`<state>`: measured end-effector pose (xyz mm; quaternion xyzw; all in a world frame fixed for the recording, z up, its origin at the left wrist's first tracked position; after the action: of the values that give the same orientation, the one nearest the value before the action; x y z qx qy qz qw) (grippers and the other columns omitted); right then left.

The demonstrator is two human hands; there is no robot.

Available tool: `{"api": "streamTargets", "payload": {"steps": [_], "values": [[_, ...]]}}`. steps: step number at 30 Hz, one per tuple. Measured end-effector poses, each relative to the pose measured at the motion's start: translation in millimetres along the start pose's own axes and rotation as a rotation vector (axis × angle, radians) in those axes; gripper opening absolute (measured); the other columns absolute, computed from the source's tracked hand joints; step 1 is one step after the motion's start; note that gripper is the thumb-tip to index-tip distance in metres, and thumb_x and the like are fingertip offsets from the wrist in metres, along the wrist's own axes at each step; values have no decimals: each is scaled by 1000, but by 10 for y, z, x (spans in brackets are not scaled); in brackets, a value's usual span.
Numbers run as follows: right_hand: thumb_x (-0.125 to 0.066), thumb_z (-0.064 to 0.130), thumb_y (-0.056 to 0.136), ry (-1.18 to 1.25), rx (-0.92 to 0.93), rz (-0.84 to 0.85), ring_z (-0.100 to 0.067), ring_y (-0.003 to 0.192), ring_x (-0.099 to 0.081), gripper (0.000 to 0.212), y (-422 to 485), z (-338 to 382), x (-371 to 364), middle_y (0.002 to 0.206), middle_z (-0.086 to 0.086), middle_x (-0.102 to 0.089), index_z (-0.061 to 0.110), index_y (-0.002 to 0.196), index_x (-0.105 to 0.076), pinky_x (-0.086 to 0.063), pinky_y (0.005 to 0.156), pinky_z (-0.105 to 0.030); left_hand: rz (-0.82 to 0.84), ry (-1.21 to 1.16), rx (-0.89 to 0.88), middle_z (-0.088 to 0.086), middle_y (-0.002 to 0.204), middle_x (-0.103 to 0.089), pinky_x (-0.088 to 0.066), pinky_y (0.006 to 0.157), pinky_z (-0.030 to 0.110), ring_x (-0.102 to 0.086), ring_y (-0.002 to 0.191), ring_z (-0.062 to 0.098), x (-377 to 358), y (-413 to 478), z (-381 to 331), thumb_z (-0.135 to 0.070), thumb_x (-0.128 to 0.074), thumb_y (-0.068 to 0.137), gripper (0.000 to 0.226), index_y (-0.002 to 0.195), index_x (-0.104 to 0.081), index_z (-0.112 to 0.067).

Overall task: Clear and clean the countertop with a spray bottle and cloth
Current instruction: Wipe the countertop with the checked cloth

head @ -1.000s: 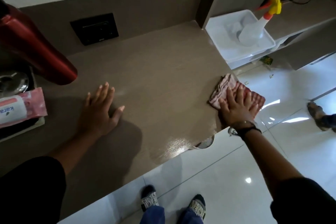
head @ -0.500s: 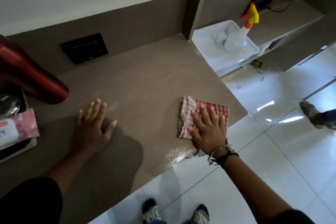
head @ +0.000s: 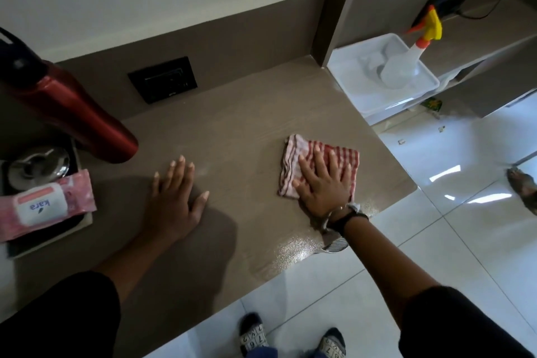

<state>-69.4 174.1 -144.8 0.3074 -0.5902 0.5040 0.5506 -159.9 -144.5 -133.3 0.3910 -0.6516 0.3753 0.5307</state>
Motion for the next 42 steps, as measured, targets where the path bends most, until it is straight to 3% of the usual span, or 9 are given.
{"api": "streamTargets", "payload": {"steps": [5,9,15,20,24,29,35,39,42], "values": [[-8,72,83,17,-88,-34,-28,151,-2,72,-222,-322,31,164,7,-6,47,150,-14,-3,118,-60,-17,-51,21,11,164,-12,-1,121,56,-12,152,27,63,197,-268,-55,-38,89,74,150,-33,-13],[-6,74,84,59,-256,-3,-29,150,10,71,174,-619,105,164,5,7,48,150,-2,5,118,-60,-61,-169,-27,14,162,-22,-6,121,56,-20,150,31,48,664,-663,-52,-43,90,69,146,-41,-12],[-12,69,89,37,-144,27,-32,150,10,67,1108,-462,329,164,1,7,45,151,-3,8,116,-62,-69,-22,5,9,163,-22,-16,119,53,-22,149,28,-182,866,-702,-59,-37,89,73,150,-32,-20],[-16,66,92,-47,97,-67,-33,150,-8,64,570,-439,268,163,1,-12,42,150,-20,-9,116,-64,-56,-9,26,7,163,-22,-18,119,53,-22,149,27,-195,883,-676,-60,-38,87,75,150,-31,-22],[-18,70,89,-31,3,-30,-32,150,-9,67,480,-726,206,164,3,-11,43,150,-18,-7,116,-61,-32,18,36,6,163,-20,-18,119,52,-22,149,27,-206,860,-677,-61,-37,87,75,151,-28,-24],[-5,73,85,15,-126,-42,-34,150,3,71,1684,-748,472,165,1,1,45,150,-3,2,116,-63,-45,21,28,7,163,-20,-17,119,52,-20,150,27,-210,874,-687,-60,-38,88,74,152,-28,-23],[-1,73,84,-51,100,7,-35,150,1,73,2172,-89,503,165,0,-2,42,151,-6,5,115,-64,-62,-2,4,6,164,-17,-16,120,51,-16,151,24,-177,875,-696,-58,-38,90,74,152,-28,-20],[-12,67,89,-99,406,-35,-39,146,-19,69,1424,200,414,160,-5,-27,36,148,-31,-13,114,-63,-66,-71,50,11,164,-13,-17,121,50,-17,151,26,-102,842,-699,-58,-38,89,84,154,-19,-10],[-17,66,88,-110,353,-15,-37,147,-17,68,1342,73,426,160,-5,-26,37,149,-28,-15,116,-60,-47,-121,64,14,164,-13,-17,122,48,-17,151,27,-81,826,-683,-58,-37,89,86,154,-16,-7]]}}
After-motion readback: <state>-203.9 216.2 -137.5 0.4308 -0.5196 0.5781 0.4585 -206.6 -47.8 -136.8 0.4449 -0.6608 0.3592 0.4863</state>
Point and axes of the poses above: each hand's wrist, its own y-axis towards the middle knuckle, its own x-axis out of the back of the hand, z = x × y, the point moved 7 cm from there along y, towards the middle knuckle
